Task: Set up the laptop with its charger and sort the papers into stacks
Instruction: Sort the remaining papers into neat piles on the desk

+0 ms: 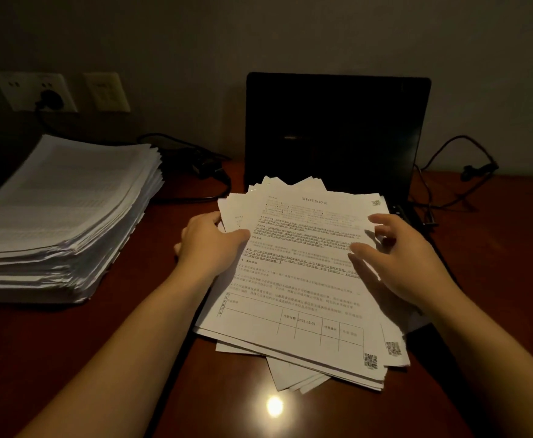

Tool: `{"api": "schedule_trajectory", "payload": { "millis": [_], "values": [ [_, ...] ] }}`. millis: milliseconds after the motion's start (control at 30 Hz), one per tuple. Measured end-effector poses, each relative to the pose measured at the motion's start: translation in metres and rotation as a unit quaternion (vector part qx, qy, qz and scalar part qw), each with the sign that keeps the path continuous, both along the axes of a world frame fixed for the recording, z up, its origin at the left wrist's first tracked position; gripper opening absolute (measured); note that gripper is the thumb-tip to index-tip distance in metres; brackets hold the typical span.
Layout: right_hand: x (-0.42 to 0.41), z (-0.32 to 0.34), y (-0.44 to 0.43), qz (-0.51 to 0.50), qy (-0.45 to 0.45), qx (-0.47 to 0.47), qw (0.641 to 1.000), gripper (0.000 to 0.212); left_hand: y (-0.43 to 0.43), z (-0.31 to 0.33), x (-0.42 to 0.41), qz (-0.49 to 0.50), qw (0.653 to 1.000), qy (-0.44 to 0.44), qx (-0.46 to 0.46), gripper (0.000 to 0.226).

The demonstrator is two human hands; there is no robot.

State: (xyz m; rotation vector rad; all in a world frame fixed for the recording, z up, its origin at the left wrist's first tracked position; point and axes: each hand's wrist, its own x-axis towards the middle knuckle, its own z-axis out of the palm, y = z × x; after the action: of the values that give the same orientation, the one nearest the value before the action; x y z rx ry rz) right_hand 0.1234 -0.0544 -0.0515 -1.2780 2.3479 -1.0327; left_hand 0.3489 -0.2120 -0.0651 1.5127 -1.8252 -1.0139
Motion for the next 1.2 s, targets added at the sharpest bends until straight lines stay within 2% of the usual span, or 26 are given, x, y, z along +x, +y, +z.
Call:
{"api": "schedule_trajectory", "payload": {
  "millis": [67, 133, 233, 367, 500, 567, 633, 767, 833, 900, 933, 1067, 1200],
  "values": [
    [0.000, 0.002, 0.000, 0.006, -0.032, -0.022, 0.999, 0.065, -0.002, -0.002, 0.000, -0.003, 0.999, 0.044, 0.006, 0.014],
    [-0.001, 0.004, 0.000, 0.000, -0.054, -0.040, 0.998, 0.065, -0.002, -0.004, -0.001, -0.001, 0.999, 0.049, -0.002, 0.020],
    [-0.002, 0.006, 0.000, -0.005, -0.092, -0.060, 0.994, 0.065, 0.001, -0.004, 0.000, -0.051, 0.998, 0.015, -0.018, 0.029],
    [-0.005, 0.004, 0.001, -0.010, -0.125, -0.081, 0.989, 0.069, 0.013, 0.001, -0.001, -0.088, 0.992, -0.041, -0.081, 0.020],
    [-0.007, 0.009, 0.003, -0.029, -0.196, -0.108, 0.974, 0.080, 0.019, 0.009, -0.001, -0.087, 0.984, 0.038, -0.154, 0.016],
    [-0.007, 0.010, 0.005, -0.010, -0.233, -0.115, 0.966, 0.081, 0.024, 0.012, -0.001, -0.091, 0.977, 0.125, -0.148, 0.017],
    [-0.007, 0.011, 0.005, 0.006, -0.251, -0.114, 0.961, 0.074, 0.034, 0.018, -0.003, -0.097, 0.966, 0.210, -0.113, 0.017],
    [0.000, 0.014, 0.005, 0.010, -0.289, -0.185, 0.939, 0.020, 0.034, 0.019, -0.007, -0.073, 0.963, 0.251, -0.062, 0.018],
    [0.004, 0.017, 0.007, -0.010, -0.278, -0.237, 0.931, 0.008, 0.033, 0.020, -0.009, -0.088, 0.958, 0.271, 0.011, 0.015],
    [0.006, 0.019, 0.008, -0.023, -0.277, -0.276, 0.920, 0.007, 0.035, 0.020, -0.011, -0.123, 0.949, 0.285, 0.057, 0.019],
    [0.008, 0.020, 0.008, -0.025, -0.281, -0.290, 0.914, 0.009, 0.039, 0.021, -0.011, -0.138, 0.948, 0.281, 0.049, 0.021],
    [0.019, 0.024, 0.007, -0.004, -0.269, -0.319, 0.909, 0.013, 0.042, 0.028, -0.008, -0.145, 0.950, 0.271, -0.060, 0.020],
    [0.026, 0.049, 0.000, 0.025, -0.228, -0.353, 0.907, 0.015, 0.039, 0.049, -0.005, -0.144, 0.937, 0.291, -0.128, 0.015]
  ]
}}
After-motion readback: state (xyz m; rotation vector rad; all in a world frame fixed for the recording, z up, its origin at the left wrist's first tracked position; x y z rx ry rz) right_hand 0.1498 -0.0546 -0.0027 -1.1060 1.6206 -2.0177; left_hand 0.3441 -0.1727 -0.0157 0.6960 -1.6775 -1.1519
